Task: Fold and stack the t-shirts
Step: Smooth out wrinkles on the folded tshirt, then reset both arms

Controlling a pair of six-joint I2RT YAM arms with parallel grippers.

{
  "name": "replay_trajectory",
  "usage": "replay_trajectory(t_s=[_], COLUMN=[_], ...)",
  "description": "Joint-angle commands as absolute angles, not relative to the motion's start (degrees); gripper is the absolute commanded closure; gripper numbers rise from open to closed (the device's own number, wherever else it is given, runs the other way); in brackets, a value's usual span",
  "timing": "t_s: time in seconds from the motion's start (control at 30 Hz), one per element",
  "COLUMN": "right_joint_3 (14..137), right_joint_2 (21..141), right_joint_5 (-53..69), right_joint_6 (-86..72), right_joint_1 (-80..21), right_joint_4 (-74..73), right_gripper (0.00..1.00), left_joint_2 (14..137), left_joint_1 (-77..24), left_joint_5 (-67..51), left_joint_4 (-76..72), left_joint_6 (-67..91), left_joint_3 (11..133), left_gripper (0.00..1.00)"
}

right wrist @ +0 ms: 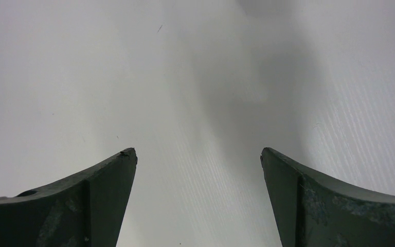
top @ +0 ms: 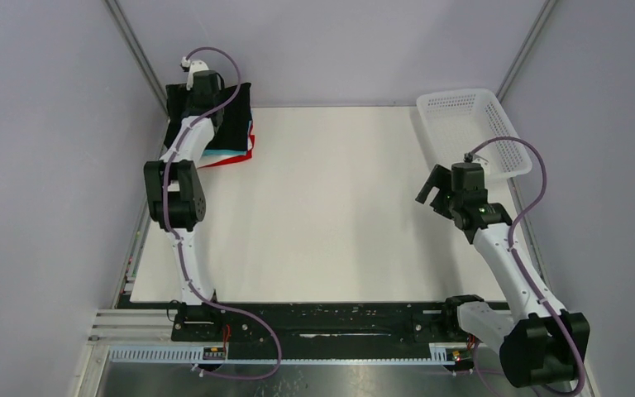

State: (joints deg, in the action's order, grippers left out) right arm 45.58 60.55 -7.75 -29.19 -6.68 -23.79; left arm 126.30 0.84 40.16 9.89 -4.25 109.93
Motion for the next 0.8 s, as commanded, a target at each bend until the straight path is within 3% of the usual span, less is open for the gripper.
replay_trajectory(t_s=[0.0, 0.33, 0.5, 0.67, 0.77], right_joint_3=[44.6, 40.6, 39.5, 38.1, 36.8], right_joint_2=[56.4, 47.8, 46.3, 45.4, 44.8], right_joint_5=[-9.2, -7.7, -7.1, -8.3, -7.6], right_joint_6=[-29.6, -30.1, -29.1, -28.4, -28.8], right_joint_1=[-6.4, -6.5, -6.5, -6.5, -6.5], right_joint_4=[-24.4, -24.4, -23.9, -21.9, -19.2], right_gripper=[0.00, 0.02, 0.02, 0.02, 0.02], left_joint_2=[116.5, 94.5, 76.3, 61.7, 57.4], left_joint_1=[0.3, -4.7, -7.1, -12.7, -13.9], left_joint_5=[36.8, 30.7, 14.1, 2.4, 0.9], left_joint_4=[7.2, 9.5, 5.2, -3.8, -3.3], left_joint_6=[3.4, 18.8, 32.2, 31.9, 31.1], left_joint_3=[106.2, 86.1, 64.5, 41.6, 34.7], left_gripper=[0.01, 0.01, 0.01, 0.01, 0.01])
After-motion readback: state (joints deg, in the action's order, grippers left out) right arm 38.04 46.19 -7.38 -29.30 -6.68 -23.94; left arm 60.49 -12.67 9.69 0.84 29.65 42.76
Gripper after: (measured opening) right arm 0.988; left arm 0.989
